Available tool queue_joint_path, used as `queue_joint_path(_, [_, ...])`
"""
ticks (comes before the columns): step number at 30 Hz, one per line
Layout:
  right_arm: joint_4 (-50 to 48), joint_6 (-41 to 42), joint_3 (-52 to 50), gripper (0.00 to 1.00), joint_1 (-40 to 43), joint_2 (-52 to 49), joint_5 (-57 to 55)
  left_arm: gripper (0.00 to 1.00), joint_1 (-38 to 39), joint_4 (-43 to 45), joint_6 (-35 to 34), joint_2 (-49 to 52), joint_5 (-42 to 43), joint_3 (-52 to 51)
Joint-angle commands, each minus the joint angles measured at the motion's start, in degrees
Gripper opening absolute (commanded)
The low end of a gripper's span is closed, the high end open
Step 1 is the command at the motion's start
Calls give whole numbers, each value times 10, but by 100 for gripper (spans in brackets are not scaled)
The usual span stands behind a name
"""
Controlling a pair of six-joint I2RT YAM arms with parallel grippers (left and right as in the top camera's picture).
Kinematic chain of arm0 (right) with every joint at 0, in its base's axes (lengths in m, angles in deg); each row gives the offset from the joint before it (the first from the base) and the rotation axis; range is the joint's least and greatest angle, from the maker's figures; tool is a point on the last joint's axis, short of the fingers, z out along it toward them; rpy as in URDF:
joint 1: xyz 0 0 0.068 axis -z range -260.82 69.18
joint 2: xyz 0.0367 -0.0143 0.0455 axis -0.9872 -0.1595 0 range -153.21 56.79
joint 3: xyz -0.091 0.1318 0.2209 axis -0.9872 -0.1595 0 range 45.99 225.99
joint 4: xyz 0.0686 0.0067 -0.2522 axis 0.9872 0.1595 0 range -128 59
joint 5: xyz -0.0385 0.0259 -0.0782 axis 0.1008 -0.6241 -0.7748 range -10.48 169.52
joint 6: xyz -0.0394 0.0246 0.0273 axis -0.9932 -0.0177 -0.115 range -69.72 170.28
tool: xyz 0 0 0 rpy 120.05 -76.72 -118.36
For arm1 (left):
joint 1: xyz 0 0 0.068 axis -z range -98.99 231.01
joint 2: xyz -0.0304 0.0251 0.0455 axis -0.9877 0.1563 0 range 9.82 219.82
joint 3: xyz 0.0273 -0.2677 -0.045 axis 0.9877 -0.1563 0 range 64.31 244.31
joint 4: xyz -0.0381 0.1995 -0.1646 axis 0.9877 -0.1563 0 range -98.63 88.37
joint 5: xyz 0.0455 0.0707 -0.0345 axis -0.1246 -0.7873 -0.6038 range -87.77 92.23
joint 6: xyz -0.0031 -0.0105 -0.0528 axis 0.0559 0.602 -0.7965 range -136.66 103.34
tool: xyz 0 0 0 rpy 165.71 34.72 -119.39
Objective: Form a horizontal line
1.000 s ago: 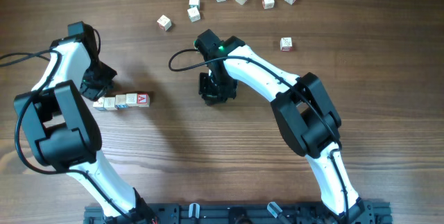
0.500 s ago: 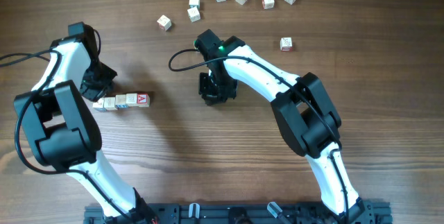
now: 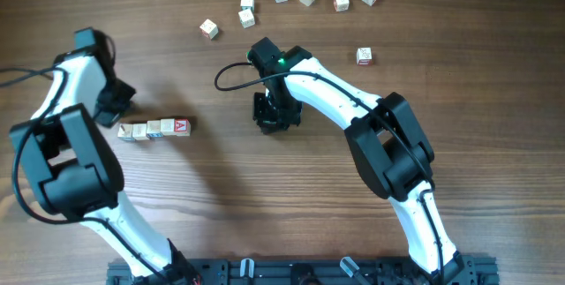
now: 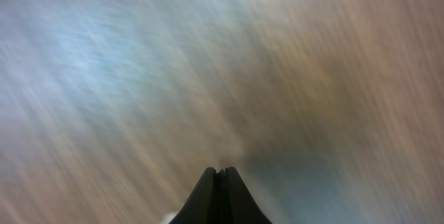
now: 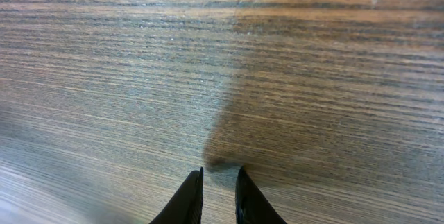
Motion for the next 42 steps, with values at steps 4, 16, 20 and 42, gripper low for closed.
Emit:
queue_joint_path(4, [-12,-10,-17,18,1,-30,-65,4,-58,-40,5,7,74,-2])
queue_joint_path(16, [-12,-10,-17,18,1,-30,-65,4,-47,-53,5,7,120,-2])
queue_joint_path(20, [-12,-10,-17,18,1,-30,-65,4,-47,-57,5,7,120,-2])
queue_joint_path(42, [-12,-19,-17,18,1,-30,-64,4,-38,134,102,7,271,-2])
